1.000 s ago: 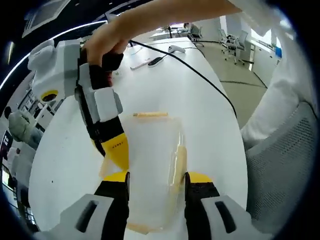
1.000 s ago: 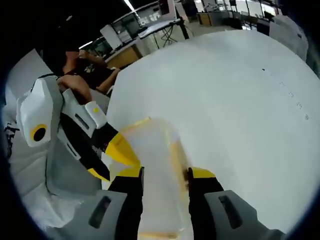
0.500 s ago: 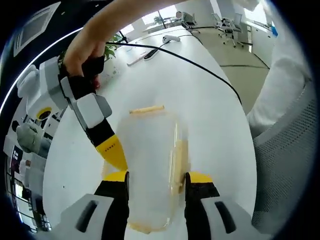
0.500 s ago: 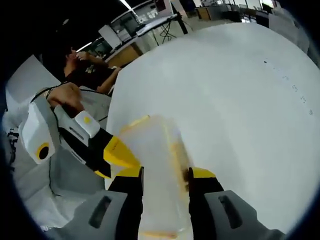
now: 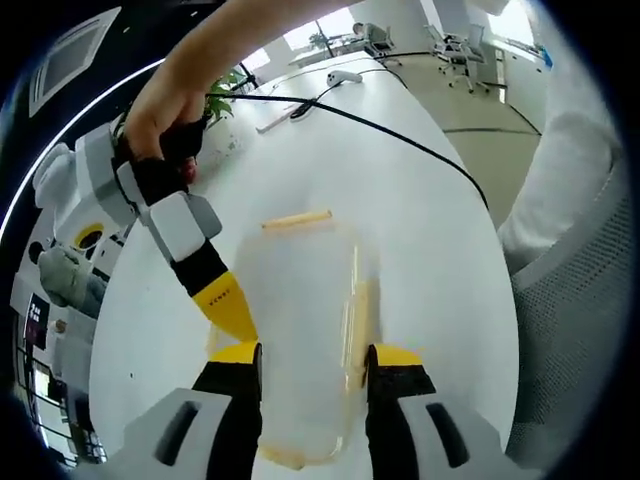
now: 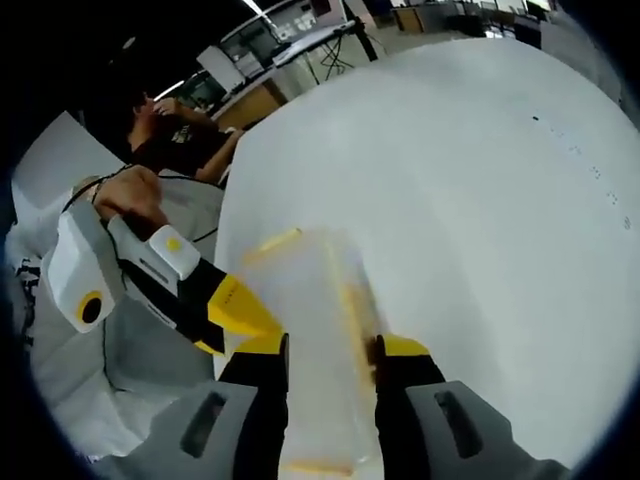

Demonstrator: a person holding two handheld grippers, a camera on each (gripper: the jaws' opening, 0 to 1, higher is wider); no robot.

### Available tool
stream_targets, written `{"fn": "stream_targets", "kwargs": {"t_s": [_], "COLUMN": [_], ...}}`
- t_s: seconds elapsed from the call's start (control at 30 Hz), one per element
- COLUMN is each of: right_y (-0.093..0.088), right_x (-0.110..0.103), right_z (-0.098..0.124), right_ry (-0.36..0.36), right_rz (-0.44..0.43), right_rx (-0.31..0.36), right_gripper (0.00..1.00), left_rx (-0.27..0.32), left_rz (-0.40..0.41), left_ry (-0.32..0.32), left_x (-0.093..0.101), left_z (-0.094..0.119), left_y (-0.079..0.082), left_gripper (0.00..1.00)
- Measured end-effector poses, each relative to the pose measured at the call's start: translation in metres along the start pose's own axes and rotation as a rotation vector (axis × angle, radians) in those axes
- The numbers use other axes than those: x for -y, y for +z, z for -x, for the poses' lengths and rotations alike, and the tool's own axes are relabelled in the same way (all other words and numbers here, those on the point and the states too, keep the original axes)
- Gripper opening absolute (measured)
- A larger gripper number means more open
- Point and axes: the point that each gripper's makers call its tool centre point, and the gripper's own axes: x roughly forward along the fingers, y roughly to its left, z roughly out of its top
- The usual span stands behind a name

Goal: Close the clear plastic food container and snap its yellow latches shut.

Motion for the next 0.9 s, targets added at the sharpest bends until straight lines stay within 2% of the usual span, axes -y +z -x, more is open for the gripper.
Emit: {"fn": "stream_targets", "kwargs": {"t_s": [0.1, 0.3, 0.43, 0.47, 0.5, 0.6, 0.63, 0.67, 0.7, 0.8, 0.9], "right_y": [0.000, 0.000, 0.001, -0.008, 0.002, 0.009, 0.010, 0.002, 0.002, 0.006, 0.007], "right_x": [-0.001, -0.003, -0.003, -0.009, -0.002, 0.010, 0.012, 0.002, 0.001, 0.009, 0.013], "right_z": [-0.001, -0.007, -0.009, -0.006, -0.011, -0.012, -0.012, -0.009, -0.009, -0.008, -0.008], "right_ry": [0.022, 0.046, 0.050, 0.094, 0.078, 0.087, 0.087, 0.087, 0.099, 0.103, 0.073], "right_rz": [0.005, 0.025, 0.025, -0.005, 0.023, 0.022, 0.025, 0.027, 0.019, 0.014, 0.032], "right_rx": [-0.016, -0.165, -0.201, -0.267, -0.235, -0.257, -0.260, -0.260, -0.264, -0.256, -0.241], "right_gripper": [0.28, 0.26, 0.23, 0.24, 0.24, 0.24, 0.24, 0.24, 0.25, 0.25, 0.26], "left_rx": [0.003, 0.011, 0.025, 0.039, 0.025, 0.033, 0.034, 0.037, 0.037, 0.035, 0.035], "left_rz": [-0.002, -0.004, 0.005, 0.009, 0.009, 0.006, 0.007, 0.008, 0.008, 0.008, 0.008], "left_ry": [-0.005, -0.013, -0.009, -0.033, -0.007, -0.010, -0.008, -0.006, -0.006, -0.004, -0.002], "left_x": [0.001, 0.001, 0.000, 0.004, 0.000, 0.000, 0.000, 0.000, 0.000, 0.001, 0.001], "left_z": [-0.001, -0.001, -0.001, -0.003, -0.006, -0.007, -0.007, -0.007, -0.007, -0.007, -0.006], "left_y": [0.000, 0.000, 0.000, 0.002, -0.001, -0.001, -0.001, -0.001, -0.001, 0.000, 0.000], "left_gripper": [0.34, 0.35, 0.34, 0.35, 0.35, 0.35, 0.35, 0.35, 0.35, 0.35, 0.35]}}
